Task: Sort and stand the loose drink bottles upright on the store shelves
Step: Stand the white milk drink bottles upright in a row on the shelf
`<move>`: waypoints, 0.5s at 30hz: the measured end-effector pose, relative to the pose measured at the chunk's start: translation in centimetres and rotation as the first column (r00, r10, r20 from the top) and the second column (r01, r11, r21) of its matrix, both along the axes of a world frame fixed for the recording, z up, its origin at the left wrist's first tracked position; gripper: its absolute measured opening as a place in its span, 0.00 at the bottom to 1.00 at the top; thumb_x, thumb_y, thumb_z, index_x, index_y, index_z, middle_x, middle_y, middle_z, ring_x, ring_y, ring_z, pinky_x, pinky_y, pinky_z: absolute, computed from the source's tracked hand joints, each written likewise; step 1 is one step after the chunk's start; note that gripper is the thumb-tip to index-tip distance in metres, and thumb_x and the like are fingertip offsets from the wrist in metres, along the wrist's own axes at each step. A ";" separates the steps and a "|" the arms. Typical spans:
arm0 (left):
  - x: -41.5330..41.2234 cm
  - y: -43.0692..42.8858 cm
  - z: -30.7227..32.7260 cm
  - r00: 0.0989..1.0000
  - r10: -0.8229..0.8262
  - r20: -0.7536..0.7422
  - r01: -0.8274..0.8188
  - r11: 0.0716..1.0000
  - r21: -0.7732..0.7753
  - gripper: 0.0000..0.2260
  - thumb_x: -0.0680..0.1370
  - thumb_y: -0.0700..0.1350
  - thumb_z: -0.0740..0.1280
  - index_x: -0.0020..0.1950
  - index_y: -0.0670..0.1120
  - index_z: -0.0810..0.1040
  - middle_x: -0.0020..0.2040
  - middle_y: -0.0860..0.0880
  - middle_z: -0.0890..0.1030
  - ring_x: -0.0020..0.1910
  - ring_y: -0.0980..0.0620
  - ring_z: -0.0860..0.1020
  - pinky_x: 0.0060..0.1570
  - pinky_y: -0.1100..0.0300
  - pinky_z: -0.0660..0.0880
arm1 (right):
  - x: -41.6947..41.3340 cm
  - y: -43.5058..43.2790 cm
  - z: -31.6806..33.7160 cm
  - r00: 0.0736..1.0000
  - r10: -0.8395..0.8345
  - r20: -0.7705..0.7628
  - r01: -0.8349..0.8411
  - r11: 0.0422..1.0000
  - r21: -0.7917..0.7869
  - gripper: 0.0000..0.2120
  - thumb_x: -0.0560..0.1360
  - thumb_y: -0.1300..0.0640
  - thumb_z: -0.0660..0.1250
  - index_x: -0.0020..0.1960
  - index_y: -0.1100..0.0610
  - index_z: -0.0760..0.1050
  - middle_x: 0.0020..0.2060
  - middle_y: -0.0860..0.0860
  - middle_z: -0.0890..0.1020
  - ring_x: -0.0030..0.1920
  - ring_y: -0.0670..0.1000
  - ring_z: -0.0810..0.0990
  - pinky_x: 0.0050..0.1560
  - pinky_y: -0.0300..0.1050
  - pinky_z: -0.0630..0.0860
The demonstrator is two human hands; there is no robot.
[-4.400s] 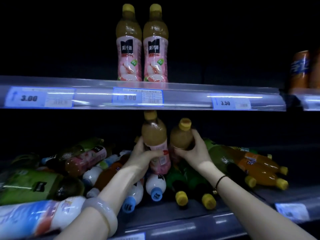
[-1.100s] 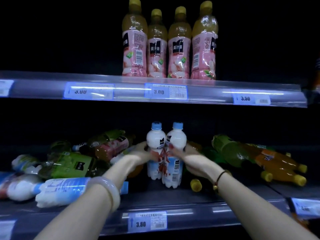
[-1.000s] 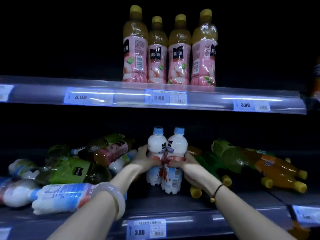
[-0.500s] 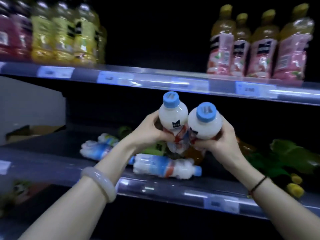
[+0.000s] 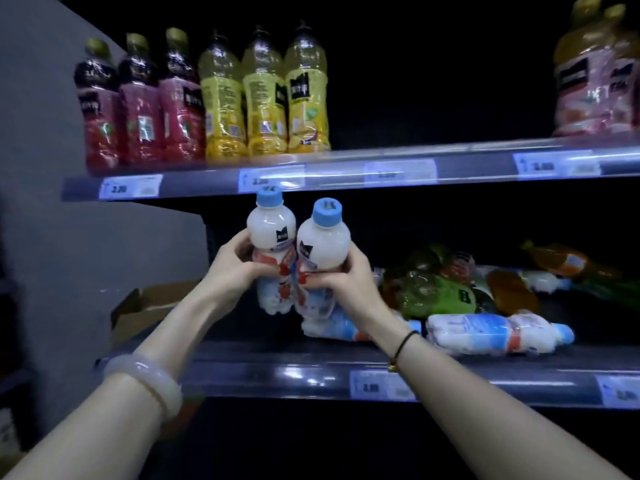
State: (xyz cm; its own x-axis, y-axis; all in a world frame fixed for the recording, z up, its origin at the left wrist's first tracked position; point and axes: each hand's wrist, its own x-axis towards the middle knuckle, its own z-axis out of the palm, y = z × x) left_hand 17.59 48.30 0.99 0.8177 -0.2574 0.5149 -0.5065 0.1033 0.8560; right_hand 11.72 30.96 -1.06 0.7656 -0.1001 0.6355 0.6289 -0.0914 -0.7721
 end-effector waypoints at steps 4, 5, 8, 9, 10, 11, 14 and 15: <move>3.5 2.9 -1.3 0.992 0.077 -0.099 -0.080 0.997 -0.024 0.22 0.62 0.26 0.72 0.50 0.46 0.75 0.50 0.44 0.81 0.47 0.47 0.80 0.51 0.48 0.77 | 4.6 3.7 -1.2 0.978 0.047 -0.204 -0.035 0.997 0.063 0.30 0.56 0.61 0.74 0.56 0.60 0.72 0.49 0.56 0.82 0.48 0.52 0.82 0.51 0.48 0.80; 4.3 3.3 -1.8 0.987 0.087 -0.135 -0.089 0.996 -0.012 0.23 0.61 0.28 0.72 0.51 0.45 0.75 0.50 0.44 0.81 0.46 0.47 0.80 0.49 0.49 0.78 | 5.5 4.2 -1.5 0.966 0.047 -0.252 -0.036 0.998 0.046 0.32 0.55 0.58 0.75 0.58 0.60 0.72 0.51 0.57 0.82 0.50 0.53 0.82 0.54 0.51 0.80; 6.4 4.0 -3.3 0.977 0.095 -0.191 -0.091 0.995 0.029 0.28 0.62 0.30 0.73 0.60 0.42 0.72 0.52 0.43 0.81 0.46 0.47 0.81 0.40 0.54 0.80 | 7.7 4.7 -2.6 0.946 0.013 -0.324 -0.028 0.999 -0.042 0.25 0.61 0.61 0.75 0.57 0.59 0.73 0.49 0.55 0.83 0.49 0.51 0.82 0.56 0.52 0.79; 7.1 3.9 -3.8 0.973 0.103 -0.204 -0.097 0.995 0.039 0.27 0.64 0.29 0.72 0.61 0.42 0.71 0.52 0.42 0.81 0.46 0.47 0.81 0.40 0.54 0.79 | 8.5 4.6 -2.8 0.942 -0.013 -0.336 -0.009 0.998 -0.063 0.29 0.62 0.60 0.74 0.61 0.59 0.70 0.52 0.55 0.82 0.51 0.52 0.81 0.57 0.53 0.79; 7.8 3.8 -4.3 0.969 0.105 -0.224 -0.099 0.994 0.039 0.25 0.67 0.28 0.71 0.60 0.43 0.71 0.52 0.42 0.81 0.45 0.47 0.80 0.40 0.54 0.78 | 9.3 4.5 -2.9 0.935 -0.051 -0.352 0.023 0.996 -0.085 0.34 0.61 0.58 0.74 0.65 0.58 0.67 0.56 0.55 0.80 0.55 0.53 0.80 0.59 0.54 0.77; 8.6 3.6 -5.0 0.964 0.094 -0.249 -0.090 0.996 0.028 0.23 0.68 0.29 0.70 0.60 0.44 0.72 0.53 0.42 0.81 0.46 0.47 0.80 0.42 0.52 0.78 | 10.0 4.4 -3.0 0.927 -0.080 -0.367 0.046 0.994 -0.101 0.38 0.60 0.56 0.74 0.67 0.57 0.65 0.59 0.55 0.79 0.58 0.53 0.79 0.61 0.53 0.76; 11.1 2.6 -6.2 0.948 0.056 -0.314 -0.069 0.997 -0.030 0.21 0.69 0.34 0.73 0.58 0.48 0.72 0.55 0.44 0.80 0.49 0.45 0.80 0.49 0.44 0.78 | 12.2 3.5 -2.4 0.908 -0.159 -0.387 0.090 0.977 -0.191 0.29 0.65 0.59 0.76 0.63 0.56 0.70 0.59 0.51 0.79 0.57 0.51 0.78 0.59 0.48 0.76; 11.9 2.2 -6.3 0.946 0.041 -0.322 -0.058 0.997 -0.043 0.20 0.70 0.34 0.72 0.57 0.49 0.73 0.55 0.43 0.80 0.49 0.45 0.80 0.50 0.43 0.78 | 12.8 2.9 -2.2 0.902 -0.170 -0.396 0.084 0.971 -0.226 0.26 0.66 0.60 0.76 0.61 0.55 0.71 0.57 0.51 0.80 0.56 0.51 0.78 0.58 0.47 0.76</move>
State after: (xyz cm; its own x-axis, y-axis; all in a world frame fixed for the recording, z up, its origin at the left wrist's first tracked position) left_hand 29.50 50.49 -5.32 0.9527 -0.1926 0.2349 -0.2119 0.1330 0.9682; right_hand 24.49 33.89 -3.25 0.9512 -0.1192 0.2847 0.2330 -0.3274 -0.9157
